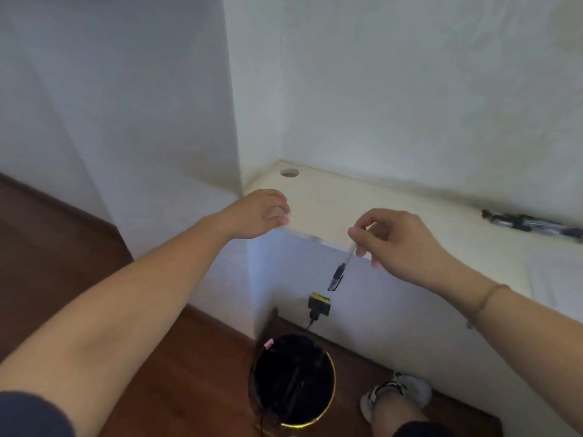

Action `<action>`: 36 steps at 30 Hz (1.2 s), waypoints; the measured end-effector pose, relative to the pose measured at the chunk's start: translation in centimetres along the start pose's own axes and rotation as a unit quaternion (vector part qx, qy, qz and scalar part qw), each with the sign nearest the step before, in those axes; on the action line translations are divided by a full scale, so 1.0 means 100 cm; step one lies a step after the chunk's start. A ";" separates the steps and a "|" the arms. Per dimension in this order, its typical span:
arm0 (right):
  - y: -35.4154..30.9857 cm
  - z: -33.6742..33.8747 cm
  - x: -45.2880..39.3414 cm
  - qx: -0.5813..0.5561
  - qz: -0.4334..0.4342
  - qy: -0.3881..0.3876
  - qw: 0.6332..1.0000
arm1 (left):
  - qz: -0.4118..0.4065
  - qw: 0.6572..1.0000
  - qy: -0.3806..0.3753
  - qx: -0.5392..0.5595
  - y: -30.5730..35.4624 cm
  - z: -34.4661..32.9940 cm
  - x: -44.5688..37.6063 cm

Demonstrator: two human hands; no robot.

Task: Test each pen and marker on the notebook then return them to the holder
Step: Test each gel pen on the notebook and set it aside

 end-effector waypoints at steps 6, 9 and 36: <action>0.011 0.012 -0.006 0.037 -0.014 0.032 0.999 | -0.013 1.000 0.004 0.006 0.008 0.005 -0.010; 0.015 0.049 -0.001 -0.012 -0.020 0.093 0.995 | -0.031 1.000 0.007 0.002 0.022 0.004 -0.019; 0.241 0.287 0.201 0.036 -0.267 0.323 0.907 | -0.247 0.959 0.058 -0.124 0.383 -0.186 -0.194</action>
Point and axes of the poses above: each hand's wrist, its own x-axis away from the middle knuckle, its own z-axis out of the back of the hand, y = z × x, the point moved 8 cm from there along -x, towards the middle knuckle, and after that the axes turned 6 degrees about z, right-handed, at the moved point
